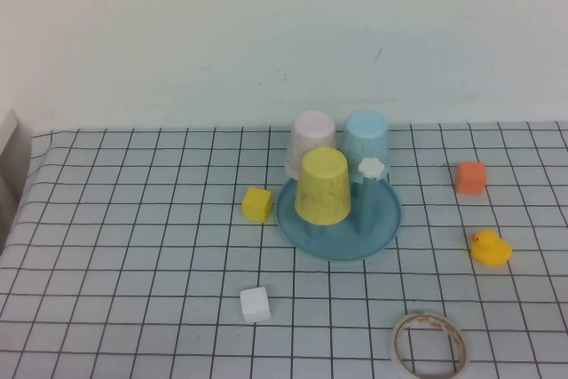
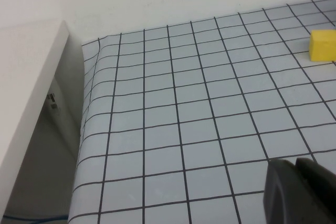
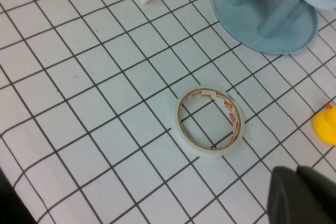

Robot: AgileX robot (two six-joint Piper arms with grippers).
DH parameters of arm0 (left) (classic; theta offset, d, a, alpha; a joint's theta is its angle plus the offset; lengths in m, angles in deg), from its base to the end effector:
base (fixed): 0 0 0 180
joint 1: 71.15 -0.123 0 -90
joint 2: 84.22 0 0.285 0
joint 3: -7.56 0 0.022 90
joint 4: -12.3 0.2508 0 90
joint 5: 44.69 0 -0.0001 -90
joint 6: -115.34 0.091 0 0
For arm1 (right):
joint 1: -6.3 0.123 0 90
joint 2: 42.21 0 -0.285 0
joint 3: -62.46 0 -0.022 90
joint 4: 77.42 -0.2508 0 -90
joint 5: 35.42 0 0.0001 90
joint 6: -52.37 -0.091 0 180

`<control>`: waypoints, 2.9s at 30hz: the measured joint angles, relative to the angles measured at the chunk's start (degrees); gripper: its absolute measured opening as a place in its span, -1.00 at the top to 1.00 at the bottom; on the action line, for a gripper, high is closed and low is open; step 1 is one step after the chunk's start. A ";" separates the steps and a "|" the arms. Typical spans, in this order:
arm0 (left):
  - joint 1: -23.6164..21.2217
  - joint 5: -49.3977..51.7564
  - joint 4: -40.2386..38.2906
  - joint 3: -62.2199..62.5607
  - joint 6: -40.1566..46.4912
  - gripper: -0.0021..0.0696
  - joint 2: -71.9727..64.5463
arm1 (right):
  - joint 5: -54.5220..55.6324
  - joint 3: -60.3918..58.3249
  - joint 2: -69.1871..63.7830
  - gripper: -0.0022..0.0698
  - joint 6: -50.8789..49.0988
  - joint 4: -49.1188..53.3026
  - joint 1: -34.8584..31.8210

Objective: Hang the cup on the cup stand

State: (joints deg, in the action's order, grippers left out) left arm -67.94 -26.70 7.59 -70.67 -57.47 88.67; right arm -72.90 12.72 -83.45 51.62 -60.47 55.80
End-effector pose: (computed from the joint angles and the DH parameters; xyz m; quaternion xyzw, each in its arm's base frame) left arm 0.0537 -0.0053 0.1796 0.0483 0.7826 -0.0127 0.6205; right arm 0.0825 0.0717 0.2743 -0.4280 0.7839 0.0634 0.4452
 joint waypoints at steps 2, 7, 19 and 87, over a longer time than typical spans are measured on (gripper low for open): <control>0.00 0.00 0.00 0.00 0.67 0.94 0.00 | 0.00 0.00 0.00 0.94 0.00 0.00 0.00; 0.00 0.00 0.00 0.00 0.89 0.94 0.00 | 0.00 0.00 0.00 0.94 0.00 0.00 0.00; 0.00 0.00 0.00 0.00 0.90 0.94 0.00 | 0.00 0.00 0.00 0.94 0.00 0.00 0.00; 0.00 0.12 0.00 0.00 1.22 0.95 0.09 | 17.36 -28.51 34.15 0.94 -2.96 -10.95 -49.56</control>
State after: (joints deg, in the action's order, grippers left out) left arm -67.94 -26.58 7.59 -70.67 -56.25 88.76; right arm -55.54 -15.79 -49.29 48.66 -71.42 6.23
